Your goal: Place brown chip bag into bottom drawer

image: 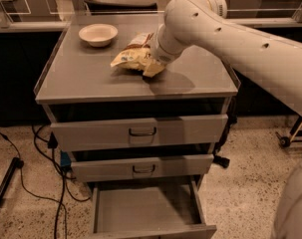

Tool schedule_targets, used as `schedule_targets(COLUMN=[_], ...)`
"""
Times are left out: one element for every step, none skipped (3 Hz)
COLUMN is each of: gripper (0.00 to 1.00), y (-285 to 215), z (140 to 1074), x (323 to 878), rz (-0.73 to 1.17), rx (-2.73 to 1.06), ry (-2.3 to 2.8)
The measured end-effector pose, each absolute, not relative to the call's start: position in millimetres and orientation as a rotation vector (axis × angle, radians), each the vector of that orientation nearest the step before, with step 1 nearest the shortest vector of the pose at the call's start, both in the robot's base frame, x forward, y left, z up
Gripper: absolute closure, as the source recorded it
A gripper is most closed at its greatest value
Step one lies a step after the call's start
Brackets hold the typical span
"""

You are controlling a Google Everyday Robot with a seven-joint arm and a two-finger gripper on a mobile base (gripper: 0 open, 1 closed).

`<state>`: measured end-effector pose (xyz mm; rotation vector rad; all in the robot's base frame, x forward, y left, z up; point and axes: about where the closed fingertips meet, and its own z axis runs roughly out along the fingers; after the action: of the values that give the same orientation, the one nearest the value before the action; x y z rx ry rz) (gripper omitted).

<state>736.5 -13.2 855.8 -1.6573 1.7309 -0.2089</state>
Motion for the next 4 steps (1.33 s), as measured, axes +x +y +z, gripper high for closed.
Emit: schedule_targets(gripper=[0.7,0.92,1.0,1.0], y=[-18.2,-25.4,-25.6,-25.4], z=[863.7,884.4,884.8,884.4], x=[736.5,732.3,731.9,731.6], rz=[-0.234,-0.254,-0.254,-0.254], rx=[-1.64,-1.613,-1.613,-1.615], ry=[1.749,1.771,1.773,1.772])
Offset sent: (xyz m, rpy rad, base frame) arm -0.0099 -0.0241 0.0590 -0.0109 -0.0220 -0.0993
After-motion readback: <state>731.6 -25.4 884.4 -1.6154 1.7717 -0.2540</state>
